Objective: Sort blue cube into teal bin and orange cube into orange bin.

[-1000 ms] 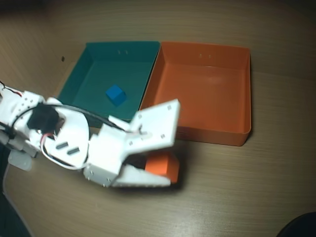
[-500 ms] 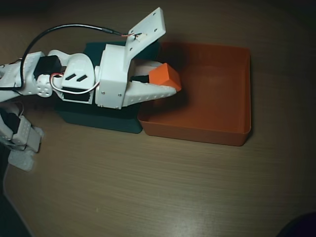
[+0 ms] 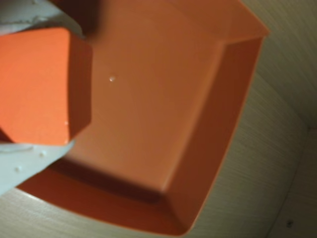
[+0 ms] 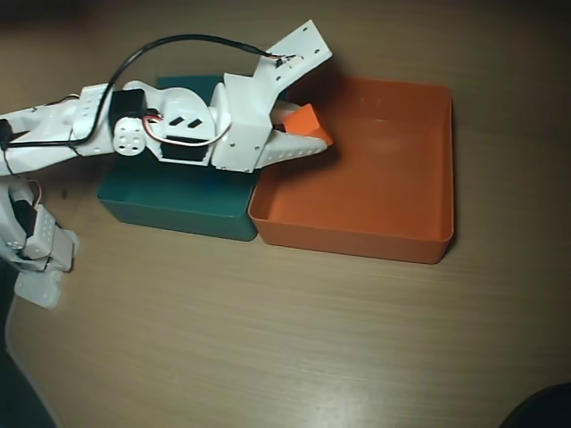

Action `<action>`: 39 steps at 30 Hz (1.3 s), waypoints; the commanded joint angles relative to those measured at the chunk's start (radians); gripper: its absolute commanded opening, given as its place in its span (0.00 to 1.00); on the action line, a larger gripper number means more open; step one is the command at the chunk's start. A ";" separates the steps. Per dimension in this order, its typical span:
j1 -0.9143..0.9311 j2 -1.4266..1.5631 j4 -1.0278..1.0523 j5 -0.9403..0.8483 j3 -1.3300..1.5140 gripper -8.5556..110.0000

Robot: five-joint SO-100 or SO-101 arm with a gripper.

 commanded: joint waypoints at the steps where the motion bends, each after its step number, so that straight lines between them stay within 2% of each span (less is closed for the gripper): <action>1: 0.000 -0.017 0.003 0.009 -0.147 0.02; 4: -0.015 -0.058 0.083 -0.002 -0.189 0.02; 10: -0.060 -0.092 0.405 0.012 -0.308 0.02; 14: -0.083 -0.155 0.534 0.014 -0.428 0.02; 22: -0.083 -0.347 0.549 0.117 -0.684 0.02; 39: -0.087 -0.612 0.537 0.127 -0.945 0.03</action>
